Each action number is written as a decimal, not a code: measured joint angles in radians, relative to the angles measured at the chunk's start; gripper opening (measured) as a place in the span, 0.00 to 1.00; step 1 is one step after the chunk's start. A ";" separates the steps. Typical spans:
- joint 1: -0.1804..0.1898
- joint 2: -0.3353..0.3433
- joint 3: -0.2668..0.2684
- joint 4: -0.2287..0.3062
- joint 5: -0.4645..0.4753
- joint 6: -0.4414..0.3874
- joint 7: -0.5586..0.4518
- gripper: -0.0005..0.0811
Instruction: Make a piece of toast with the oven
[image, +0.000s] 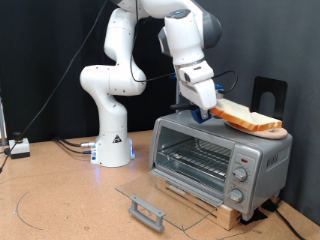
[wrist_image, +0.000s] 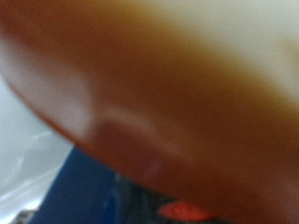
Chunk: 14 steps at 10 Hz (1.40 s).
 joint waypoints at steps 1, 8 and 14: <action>0.000 -0.005 -0.012 -0.014 0.000 0.001 -0.030 0.49; 0.027 -0.028 -0.030 -0.091 0.137 0.144 -0.211 0.49; 0.137 -0.062 -0.019 -0.131 0.388 0.183 -0.185 0.49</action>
